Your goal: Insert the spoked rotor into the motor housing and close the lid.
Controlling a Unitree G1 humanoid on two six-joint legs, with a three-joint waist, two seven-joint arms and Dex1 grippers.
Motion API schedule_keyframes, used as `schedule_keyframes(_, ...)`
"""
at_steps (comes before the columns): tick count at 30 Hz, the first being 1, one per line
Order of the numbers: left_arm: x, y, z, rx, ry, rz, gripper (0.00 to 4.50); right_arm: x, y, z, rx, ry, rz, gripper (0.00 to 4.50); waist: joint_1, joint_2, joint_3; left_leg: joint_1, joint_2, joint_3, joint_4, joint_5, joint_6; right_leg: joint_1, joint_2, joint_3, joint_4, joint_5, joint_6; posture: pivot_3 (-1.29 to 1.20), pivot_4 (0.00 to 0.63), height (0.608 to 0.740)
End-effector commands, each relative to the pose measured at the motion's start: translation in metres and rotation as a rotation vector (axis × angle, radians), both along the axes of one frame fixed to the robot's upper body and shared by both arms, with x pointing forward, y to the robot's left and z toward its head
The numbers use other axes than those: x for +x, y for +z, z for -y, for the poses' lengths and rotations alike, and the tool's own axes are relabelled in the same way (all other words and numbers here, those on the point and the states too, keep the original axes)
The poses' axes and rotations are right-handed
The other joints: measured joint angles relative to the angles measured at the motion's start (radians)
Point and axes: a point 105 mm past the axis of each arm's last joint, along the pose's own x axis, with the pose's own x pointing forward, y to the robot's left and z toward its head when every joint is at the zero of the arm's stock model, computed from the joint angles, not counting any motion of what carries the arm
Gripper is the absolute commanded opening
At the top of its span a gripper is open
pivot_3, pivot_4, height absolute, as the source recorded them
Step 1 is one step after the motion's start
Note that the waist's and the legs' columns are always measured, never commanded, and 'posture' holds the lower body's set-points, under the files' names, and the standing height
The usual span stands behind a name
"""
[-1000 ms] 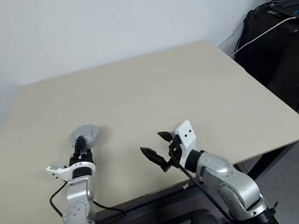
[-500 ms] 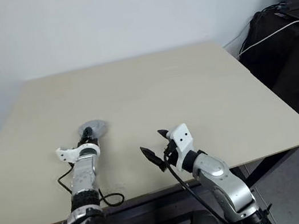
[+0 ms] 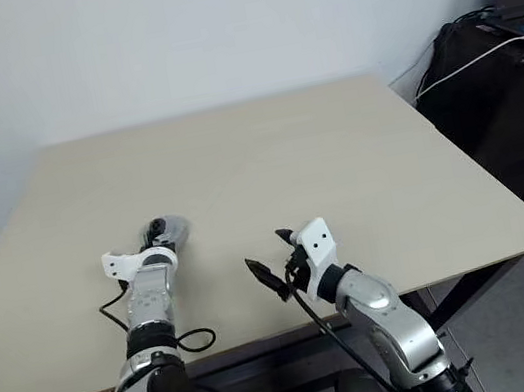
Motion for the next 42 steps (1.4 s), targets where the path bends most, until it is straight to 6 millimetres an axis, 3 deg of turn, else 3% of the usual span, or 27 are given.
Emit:
schedule_keyframes(1,-0.020,-0.015,0.010,-0.029,-0.012,-0.078,4.47,0.003,0.010,-0.001,0.008,0.008,0.037,4.50,0.000,0.000,0.000,0.001,0.000,0.000,0.000,0.000,0.001,0.001,0.000,0.000,0.000,0.000,0.000,0.00,0.000,0.740)
schedule_keyframes(7,-0.054,-0.020,0.036,-0.050,-0.120,-0.133,4.47,0.002,0.009,-0.001,0.002,0.015,0.033,4.50,-0.001,0.001,-0.001,0.005,0.001,0.001,-0.001,-0.001,0.001,0.003,0.000,0.001,0.001,-0.003,0.005,0.00,0.000,0.740)
schedule_keyframes(13,-0.095,-0.009,0.053,-0.041,-0.237,-0.143,4.47,0.001,0.002,0.006,-0.028,-0.010,0.039,4.50,-0.001,0.004,-0.003,0.006,0.001,0.003,-0.002,-0.002,0.001,0.003,-0.002,0.002,0.001,-0.004,0.003,0.00,0.000,0.740)
schedule_keyframes(19,-0.127,0.013,0.044,0.296,-0.372,-0.071,4.47,0.001,-0.009,0.022,-0.065,-0.106,0.072,4.50,0.004,0.006,-0.003,0.005,0.000,0.003,-0.002,-0.006,-0.003,0.004,-0.003,0.001,0.001,-0.010,-0.001,0.00,0.000,0.740)
schedule_keyframes(23,-0.144,0.017,0.036,0.547,-0.413,-0.038,4.47,0.006,-0.019,0.042,-0.134,-0.253,0.121,4.50,0.003,0.008,-0.001,0.005,0.001,0.004,-0.002,-0.006,-0.003,0.004,-0.003,0.001,0.001,-0.010,-0.001,0.00,0.000,0.740)
schedule_keyframes(27,-0.149,0.021,0.029,0.733,-0.383,-0.007,4.47,0.009,-0.025,0.062,-0.210,-0.398,0.192,4.50,0.001,0.010,0.002,0.005,0.002,0.004,-0.003,-0.006,-0.004,0.003,-0.004,0.001,0.001,-0.011,-0.001,0.00,0.000,0.740)
schedule_keyframes(31,-0.150,0.029,0.027,1.026,-0.380,0.027,4.47,0.008,-0.029,0.081,-0.234,-0.552,0.214,4.50,0.003,0.010,0.003,0.005,0.001,0.004,-0.004,-0.006,-0.004,0.002,-0.005,0.001,0.001,-0.012,-0.002,0.00,0.000,0.740)
schedule_keyframes(36,-0.151,0.034,0.022,1.192,-0.290,0.050,4.47,0.002,-0.027,0.100,-0.242,-0.699,0.240,4.50,0.006,0.010,0.003,0.004,0.000,0.004,-0.006,-0.006,-0.002,0.002,-0.005,0.001,0.000,-0.013,-0.001,0.00,0.000,0.740)
schedule_keyframes(42,-0.151,0.047,0.021,1.343,-0.181,0.129,4.47,-0.010,-0.033,0.106,-0.230,-0.738,0.230,4.50,0.008,0.011,0.003,0.004,0.001,0.003,-0.006,-0.007,-0.002,0.002,-0.006,0.000,0.000,-0.014,-0.001,0.00,0.000,0.740)
